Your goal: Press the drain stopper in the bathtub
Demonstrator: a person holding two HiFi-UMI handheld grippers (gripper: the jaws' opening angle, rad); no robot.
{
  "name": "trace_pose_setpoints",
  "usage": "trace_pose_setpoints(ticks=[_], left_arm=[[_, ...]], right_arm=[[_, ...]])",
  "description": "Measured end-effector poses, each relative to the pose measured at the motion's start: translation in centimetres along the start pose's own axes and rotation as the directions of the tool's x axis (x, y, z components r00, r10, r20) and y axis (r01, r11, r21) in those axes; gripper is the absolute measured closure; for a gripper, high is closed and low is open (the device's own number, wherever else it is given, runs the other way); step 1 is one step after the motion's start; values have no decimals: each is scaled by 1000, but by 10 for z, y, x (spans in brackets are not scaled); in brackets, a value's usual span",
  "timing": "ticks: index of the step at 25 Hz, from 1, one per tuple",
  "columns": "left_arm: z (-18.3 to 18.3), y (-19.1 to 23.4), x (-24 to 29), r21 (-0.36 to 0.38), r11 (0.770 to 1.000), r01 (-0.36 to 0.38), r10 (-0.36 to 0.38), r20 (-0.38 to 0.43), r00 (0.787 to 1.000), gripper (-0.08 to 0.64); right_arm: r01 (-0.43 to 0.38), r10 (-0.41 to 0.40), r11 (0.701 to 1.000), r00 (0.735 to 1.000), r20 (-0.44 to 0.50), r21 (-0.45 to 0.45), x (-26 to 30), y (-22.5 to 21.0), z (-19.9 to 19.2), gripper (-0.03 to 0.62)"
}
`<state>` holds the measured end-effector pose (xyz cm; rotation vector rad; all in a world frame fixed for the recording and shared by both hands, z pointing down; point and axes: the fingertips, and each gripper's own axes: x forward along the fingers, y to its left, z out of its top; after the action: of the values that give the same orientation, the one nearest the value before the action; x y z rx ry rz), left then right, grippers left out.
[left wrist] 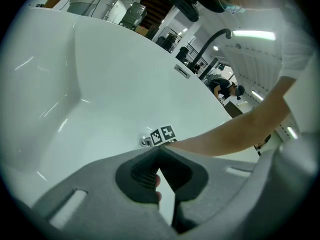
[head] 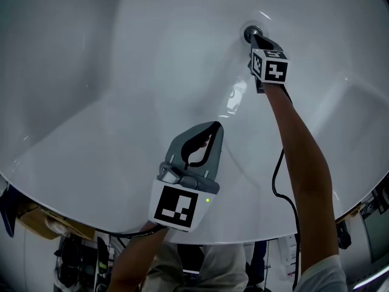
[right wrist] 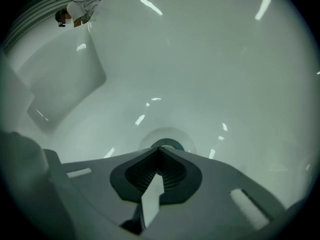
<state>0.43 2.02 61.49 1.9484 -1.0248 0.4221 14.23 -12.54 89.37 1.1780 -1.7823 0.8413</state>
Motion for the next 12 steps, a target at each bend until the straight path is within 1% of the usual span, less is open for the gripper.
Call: trace_pose_setpoints(ticks=[6,10,12], left_arm=[[-8,3,4,-14,1000,5,-5,-20,1000,561],[-14,7,4,-23,1000,-6,6,-34,999,561],[-20,8,5,-20,1000,-14,13,-56,998,561]], right_arm=[[16,-15,999,999,-44,30,21,-12,-11,589],[20,-18,999,998,-57,28,24,-11,-14,589],[19,-17,1000,998,-64,24,24,-10,-15,588]])
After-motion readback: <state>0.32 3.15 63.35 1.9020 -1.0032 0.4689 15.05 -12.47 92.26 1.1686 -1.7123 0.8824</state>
